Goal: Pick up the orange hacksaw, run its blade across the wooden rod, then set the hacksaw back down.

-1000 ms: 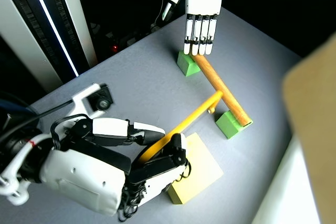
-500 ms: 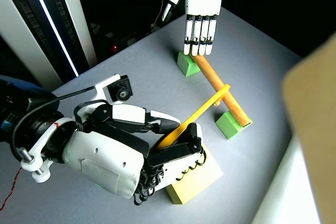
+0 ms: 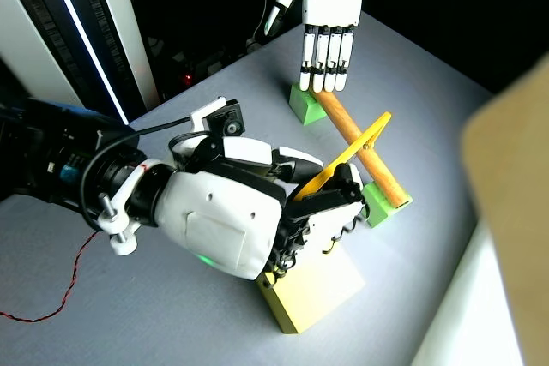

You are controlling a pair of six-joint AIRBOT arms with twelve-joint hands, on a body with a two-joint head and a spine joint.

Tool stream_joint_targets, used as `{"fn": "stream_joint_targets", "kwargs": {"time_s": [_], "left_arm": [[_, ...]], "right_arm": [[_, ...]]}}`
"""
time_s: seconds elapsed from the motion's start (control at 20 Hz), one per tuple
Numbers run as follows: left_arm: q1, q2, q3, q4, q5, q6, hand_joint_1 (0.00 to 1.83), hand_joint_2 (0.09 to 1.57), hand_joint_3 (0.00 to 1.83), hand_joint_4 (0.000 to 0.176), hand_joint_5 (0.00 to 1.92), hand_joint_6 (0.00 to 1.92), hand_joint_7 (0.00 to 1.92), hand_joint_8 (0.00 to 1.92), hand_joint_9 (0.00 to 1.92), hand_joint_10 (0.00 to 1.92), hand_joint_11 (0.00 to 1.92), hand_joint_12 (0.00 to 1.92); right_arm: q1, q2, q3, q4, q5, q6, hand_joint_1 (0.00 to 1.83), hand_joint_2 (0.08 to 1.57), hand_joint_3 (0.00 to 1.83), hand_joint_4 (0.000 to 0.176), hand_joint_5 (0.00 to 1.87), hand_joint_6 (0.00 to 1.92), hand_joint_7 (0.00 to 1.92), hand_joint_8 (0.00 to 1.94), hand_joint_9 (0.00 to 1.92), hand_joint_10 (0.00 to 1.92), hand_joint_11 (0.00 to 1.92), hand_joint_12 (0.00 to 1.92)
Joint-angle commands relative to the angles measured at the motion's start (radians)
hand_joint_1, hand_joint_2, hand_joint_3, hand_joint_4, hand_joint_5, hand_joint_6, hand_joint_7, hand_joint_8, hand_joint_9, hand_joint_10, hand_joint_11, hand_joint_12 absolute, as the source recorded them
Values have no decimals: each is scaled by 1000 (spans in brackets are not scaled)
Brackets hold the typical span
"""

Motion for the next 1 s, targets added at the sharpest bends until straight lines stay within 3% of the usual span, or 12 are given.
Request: {"fn": "stream_joint_targets", "kwargs": {"time_s": [0.0,0.1,0.3,0.4,0.5,0.95], "left_arm": [[-8,-1,-2,-20,-33,-3,0,1145,0,0,36,2,4,0,3,0,0,112],[-7,0,-2,-20,-33,-3,0,1143,0,0,54,2,21,1,14,1,0,139],[-6,0,-3,-20,-31,-3,0,1146,0,0,66,2,28,1,28,2,0,186],[-6,0,-5,-20,-31,-3,0,1145,1,0,50,9,14,5,10,5,0,103],[-6,1,-6,-20,-31,-3,0,1142,0,0,45,3,11,1,8,2,0,123],[-6,1,-12,-20,-31,-3,0,1150,0,0,65,1,29,1,22,2,0,169]], "right_arm": [[19,-3,2,-32,121,2,1374,1130,0,0,837,995,979,998,959,1278,845,1303],[22,-23,2,5,130,-14,1379,1112,0,0,873,937,1010,948,998,1228,866,1279],[26,-66,2,69,156,-58,1369,1150,1,0,785,1091,924,1063,917,1302,848,1294],[26,-79,2,78,160,-67,1374,1119,0,0,857,976,982,975,998,1231,863,1287],[24,-98,2,92,163,-83,1369,1146,3,0,800,1068,926,1058,927,1296,842,1286],[1,-123,-4,97,147,-114,1371,1144,1,0,804,1058,933,1052,927,1289,862,1269]]}}
